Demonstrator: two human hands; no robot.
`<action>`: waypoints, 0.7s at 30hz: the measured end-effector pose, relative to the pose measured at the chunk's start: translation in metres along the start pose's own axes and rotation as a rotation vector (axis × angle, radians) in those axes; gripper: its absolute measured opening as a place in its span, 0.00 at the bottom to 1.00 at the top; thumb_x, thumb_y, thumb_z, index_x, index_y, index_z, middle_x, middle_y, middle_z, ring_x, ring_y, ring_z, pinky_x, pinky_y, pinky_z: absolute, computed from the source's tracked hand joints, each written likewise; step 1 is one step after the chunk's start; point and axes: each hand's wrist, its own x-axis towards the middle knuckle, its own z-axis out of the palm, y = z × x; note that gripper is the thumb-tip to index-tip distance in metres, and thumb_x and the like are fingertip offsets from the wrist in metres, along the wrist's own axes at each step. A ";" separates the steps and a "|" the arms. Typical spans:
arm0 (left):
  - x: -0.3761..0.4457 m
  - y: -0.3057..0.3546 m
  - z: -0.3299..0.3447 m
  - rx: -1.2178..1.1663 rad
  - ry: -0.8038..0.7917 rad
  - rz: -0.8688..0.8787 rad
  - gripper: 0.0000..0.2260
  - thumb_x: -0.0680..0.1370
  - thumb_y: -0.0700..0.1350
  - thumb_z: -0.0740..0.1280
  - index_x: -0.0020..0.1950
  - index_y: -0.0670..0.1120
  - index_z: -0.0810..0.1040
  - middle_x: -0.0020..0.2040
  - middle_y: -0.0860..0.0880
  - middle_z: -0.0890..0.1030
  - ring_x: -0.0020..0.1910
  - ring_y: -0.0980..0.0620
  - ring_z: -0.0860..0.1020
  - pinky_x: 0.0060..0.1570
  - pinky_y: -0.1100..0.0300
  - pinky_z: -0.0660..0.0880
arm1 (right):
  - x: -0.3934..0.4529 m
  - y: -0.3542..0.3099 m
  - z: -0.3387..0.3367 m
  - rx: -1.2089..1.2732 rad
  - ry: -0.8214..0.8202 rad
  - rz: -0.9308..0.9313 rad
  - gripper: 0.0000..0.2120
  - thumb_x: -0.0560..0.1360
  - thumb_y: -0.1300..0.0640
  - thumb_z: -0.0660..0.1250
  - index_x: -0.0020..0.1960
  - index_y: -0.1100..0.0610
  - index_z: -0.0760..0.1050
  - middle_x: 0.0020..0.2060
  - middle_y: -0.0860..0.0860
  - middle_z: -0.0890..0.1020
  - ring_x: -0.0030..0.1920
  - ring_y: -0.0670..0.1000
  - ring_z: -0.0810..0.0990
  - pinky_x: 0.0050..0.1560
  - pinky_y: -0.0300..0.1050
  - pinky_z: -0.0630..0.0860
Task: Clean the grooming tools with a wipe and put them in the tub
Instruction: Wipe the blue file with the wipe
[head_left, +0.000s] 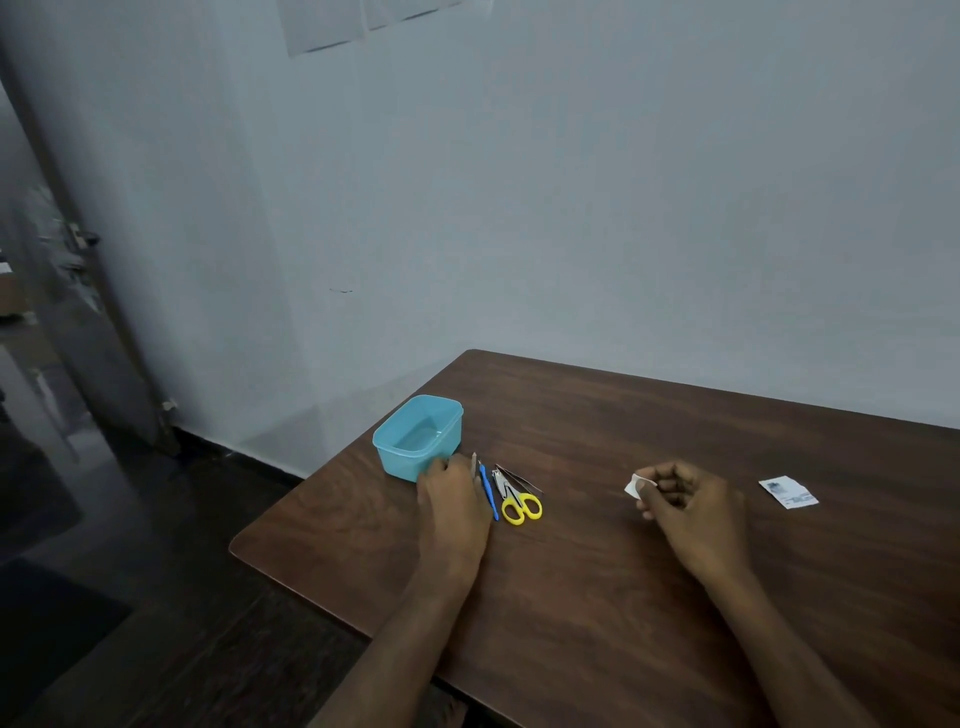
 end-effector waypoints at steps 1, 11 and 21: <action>0.000 0.001 0.001 -0.008 -0.007 -0.010 0.04 0.83 0.42 0.70 0.57 0.45 0.82 0.53 0.47 0.82 0.50 0.52 0.80 0.51 0.54 0.83 | 0.001 0.001 -0.001 0.003 0.002 0.002 0.07 0.77 0.63 0.77 0.45 0.51 0.86 0.33 0.48 0.87 0.33 0.47 0.87 0.40 0.39 0.83; 0.000 0.007 -0.009 -0.316 0.217 0.051 0.07 0.81 0.41 0.74 0.58 0.45 0.85 0.52 0.50 0.86 0.49 0.55 0.84 0.51 0.59 0.82 | 0.002 0.002 0.001 0.012 0.001 0.008 0.07 0.77 0.61 0.78 0.45 0.50 0.86 0.35 0.46 0.88 0.35 0.48 0.87 0.44 0.48 0.84; 0.006 0.129 0.032 -0.705 -0.098 0.261 0.04 0.82 0.45 0.74 0.50 0.48 0.88 0.39 0.55 0.86 0.36 0.58 0.84 0.33 0.66 0.80 | 0.023 0.006 -0.008 0.413 0.101 0.124 0.04 0.78 0.64 0.76 0.52 0.60 0.85 0.43 0.55 0.89 0.38 0.50 0.87 0.41 0.41 0.83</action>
